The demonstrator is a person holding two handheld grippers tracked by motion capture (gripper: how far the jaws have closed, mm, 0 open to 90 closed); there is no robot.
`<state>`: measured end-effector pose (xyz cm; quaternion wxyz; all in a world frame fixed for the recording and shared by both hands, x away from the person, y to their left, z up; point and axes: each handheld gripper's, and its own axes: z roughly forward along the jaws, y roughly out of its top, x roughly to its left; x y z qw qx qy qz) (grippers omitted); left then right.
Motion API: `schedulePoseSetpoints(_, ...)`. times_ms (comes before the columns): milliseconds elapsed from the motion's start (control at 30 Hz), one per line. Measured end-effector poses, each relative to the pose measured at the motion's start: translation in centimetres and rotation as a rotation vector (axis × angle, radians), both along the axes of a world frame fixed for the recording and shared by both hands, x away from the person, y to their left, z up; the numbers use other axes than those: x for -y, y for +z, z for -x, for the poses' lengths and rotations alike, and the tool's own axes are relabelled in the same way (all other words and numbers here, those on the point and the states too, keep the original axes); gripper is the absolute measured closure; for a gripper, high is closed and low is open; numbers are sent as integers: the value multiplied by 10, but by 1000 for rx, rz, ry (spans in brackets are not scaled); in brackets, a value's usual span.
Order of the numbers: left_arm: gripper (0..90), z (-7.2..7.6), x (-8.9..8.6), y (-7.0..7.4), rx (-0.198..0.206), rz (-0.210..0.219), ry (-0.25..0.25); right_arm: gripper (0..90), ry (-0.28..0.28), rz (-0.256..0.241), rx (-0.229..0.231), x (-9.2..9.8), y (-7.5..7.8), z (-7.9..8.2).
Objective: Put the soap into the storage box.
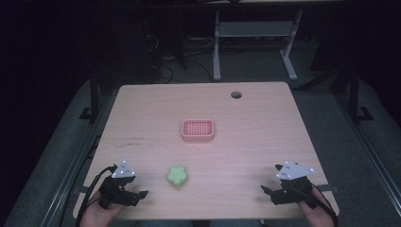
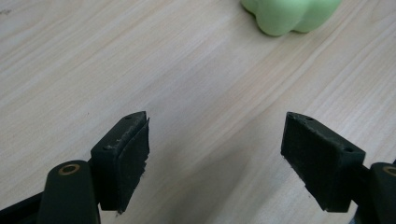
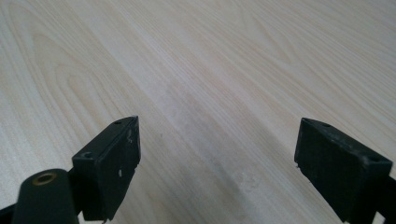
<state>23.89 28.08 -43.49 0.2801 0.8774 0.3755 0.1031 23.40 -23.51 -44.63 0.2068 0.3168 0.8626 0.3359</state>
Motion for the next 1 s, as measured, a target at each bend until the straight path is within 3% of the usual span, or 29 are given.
schedulePoseSetpoints(467, 226, 1, 15, 6, 3, 28, -34, 138, 0, 6, 0, 1, 0, 1)
schedulePoseSetpoints(733, 227, -4, 30, 6, -12, 23, -75, 138, 5, 11, 7, 1, 0, 0)
schedulePoseSetpoints(1000, 223, -10, 45, 11, -12, -8, -106, 138, -3, -5, -1, 1, -1, 1)
